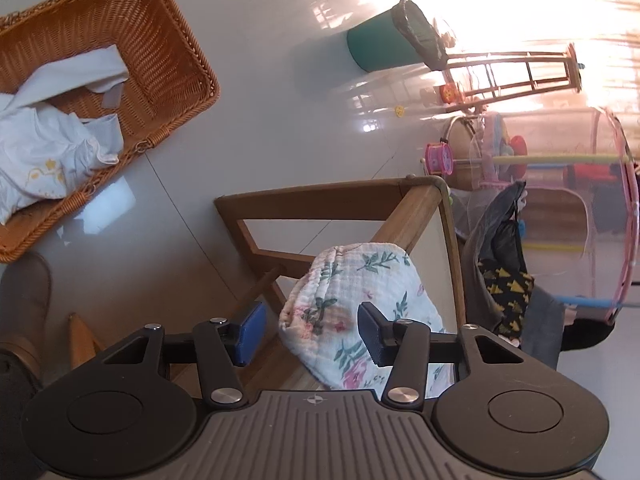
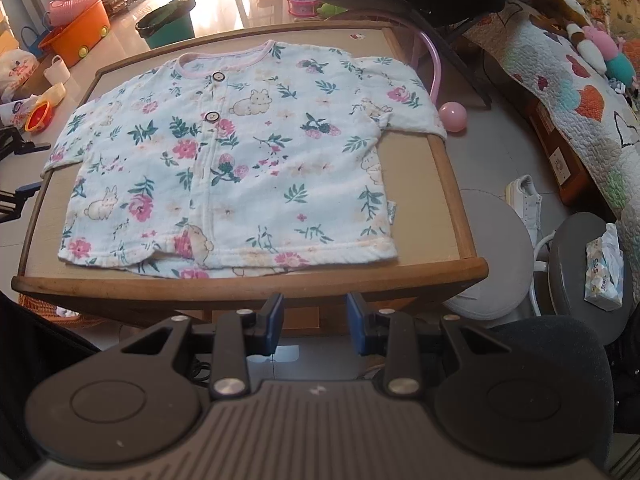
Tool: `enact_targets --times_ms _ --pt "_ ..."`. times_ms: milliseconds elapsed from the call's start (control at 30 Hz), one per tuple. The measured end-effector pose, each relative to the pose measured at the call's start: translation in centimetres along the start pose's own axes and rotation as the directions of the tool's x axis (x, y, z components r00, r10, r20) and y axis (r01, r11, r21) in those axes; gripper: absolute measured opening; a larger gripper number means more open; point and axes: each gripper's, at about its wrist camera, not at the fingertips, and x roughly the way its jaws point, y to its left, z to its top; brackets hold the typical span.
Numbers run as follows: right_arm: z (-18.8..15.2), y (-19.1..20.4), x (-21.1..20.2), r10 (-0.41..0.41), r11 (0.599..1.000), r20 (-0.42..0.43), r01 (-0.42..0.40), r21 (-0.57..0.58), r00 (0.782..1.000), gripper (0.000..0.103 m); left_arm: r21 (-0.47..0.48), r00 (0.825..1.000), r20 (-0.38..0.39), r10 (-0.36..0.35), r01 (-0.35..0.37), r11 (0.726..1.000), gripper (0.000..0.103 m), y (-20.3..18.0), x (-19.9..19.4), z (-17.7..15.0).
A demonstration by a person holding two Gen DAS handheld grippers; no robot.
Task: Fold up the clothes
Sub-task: 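Move the open left gripper to the shirt's sleeve, then grasp the sleeve with the left gripper and fold it over the body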
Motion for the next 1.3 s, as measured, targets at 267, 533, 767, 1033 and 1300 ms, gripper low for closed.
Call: enact_targets --times_ms 267,533,767,1033,1300 --pt "-0.1 -0.3 0.5 0.007 1.0 -0.011 -0.007 0.01 1.0 0.034 -0.023 0.999 0.023 -0.032 0.032 0.999 0.017 0.0 0.6 -0.6" --pt "-0.1 -0.5 0.7 0.004 1.0 -0.009 -0.003 0.005 1.0 0.034 0.016 0.998 0.055 -0.03 0.029 0.999 0.006 -1.5 -0.7 -0.8" --pt "-0.2 -1.4 0.5 0.022 0.999 0.005 -0.022 0.035 1.0 0.034 0.079 0.995 0.059 -0.081 0.076 0.994 0.006 -4.8 -2.2 -1.7" --pt "-0.3 -2.2 0.3 0.051 0.996 0.025 -0.052 0.066 0.998 0.034 0.235 0.993 0.001 -0.119 0.116 0.965 0.006 -10.5 -2.1 -4.4" --pt "-0.3 -3.3 0.3 0.066 0.992 0.043 -0.07 0.104 0.997 0.034 0.336 0.99 -0.097 -0.099 0.126 0.933 0.006 -13.4 -0.2 -8.9"
